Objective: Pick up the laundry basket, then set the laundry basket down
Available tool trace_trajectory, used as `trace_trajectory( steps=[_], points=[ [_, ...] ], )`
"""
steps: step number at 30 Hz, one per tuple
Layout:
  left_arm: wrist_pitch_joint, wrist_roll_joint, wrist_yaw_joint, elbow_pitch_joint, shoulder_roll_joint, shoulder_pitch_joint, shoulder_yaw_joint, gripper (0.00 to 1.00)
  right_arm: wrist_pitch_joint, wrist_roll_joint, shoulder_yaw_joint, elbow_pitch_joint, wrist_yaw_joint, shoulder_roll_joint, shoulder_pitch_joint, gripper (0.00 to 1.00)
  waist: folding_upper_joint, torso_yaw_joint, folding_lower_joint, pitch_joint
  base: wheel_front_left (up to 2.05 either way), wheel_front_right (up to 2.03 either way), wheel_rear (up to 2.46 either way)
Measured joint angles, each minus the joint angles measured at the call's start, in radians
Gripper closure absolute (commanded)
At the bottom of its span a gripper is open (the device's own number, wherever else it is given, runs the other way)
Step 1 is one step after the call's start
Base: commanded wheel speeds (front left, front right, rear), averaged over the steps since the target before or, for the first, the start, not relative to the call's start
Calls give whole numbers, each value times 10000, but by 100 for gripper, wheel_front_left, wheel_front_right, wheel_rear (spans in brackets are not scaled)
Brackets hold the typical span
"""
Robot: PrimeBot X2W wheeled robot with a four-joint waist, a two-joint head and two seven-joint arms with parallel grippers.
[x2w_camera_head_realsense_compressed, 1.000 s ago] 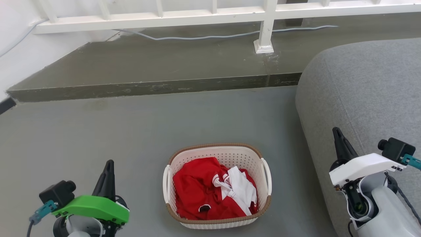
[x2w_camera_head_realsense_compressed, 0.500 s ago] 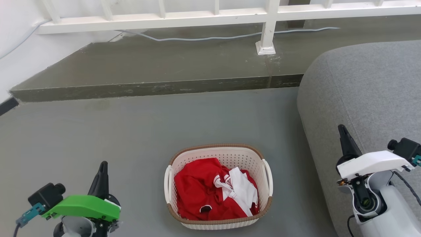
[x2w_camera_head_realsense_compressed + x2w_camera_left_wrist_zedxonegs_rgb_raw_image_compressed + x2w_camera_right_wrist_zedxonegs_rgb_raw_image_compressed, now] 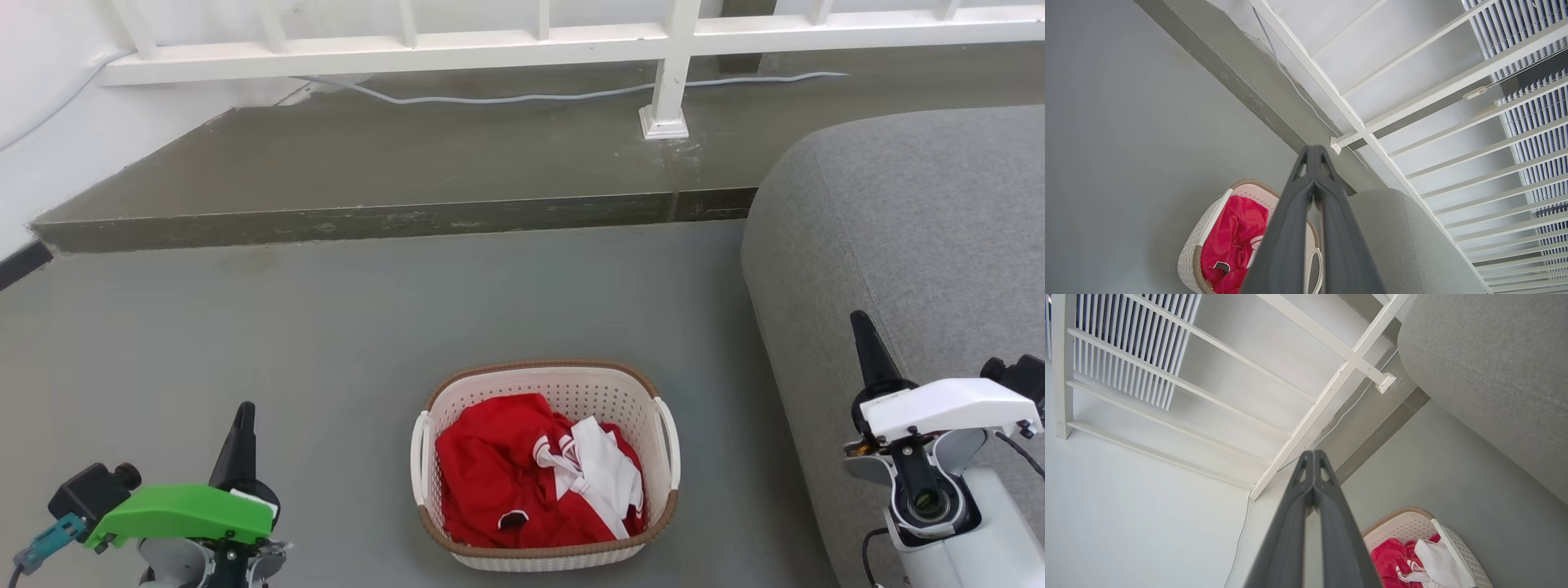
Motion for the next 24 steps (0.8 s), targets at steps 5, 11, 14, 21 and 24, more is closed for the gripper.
trace_trajectory(
  steps=[5,11,14,21,24],
  points=[
    [173,-589,-2,-8,-4,-3,111,100,176,558,-188,-69,12,79,5,100,0,26,0,-16,0,0,0],
    [393,-1243,-29,-17,-8,-6,274,100,357,1220,-416,-157,56,130,17,100,0,57,0,-36,0,0,0],
    [481,-1565,-31,-21,-10,-8,360,100,453,1547,-539,-201,109,171,48,100,0,72,0,-46,0,0,0],
    [675,-2393,-75,-35,-25,-18,518,100,679,2343,-798,-309,142,280,172,100,0,108,0,-69,0,0,0],
    [790,-2667,-77,-42,-31,-23,612,100,769,2635,-924,-360,146,313,198,100,0,123,0,-79,0,0,0]
  ],
)
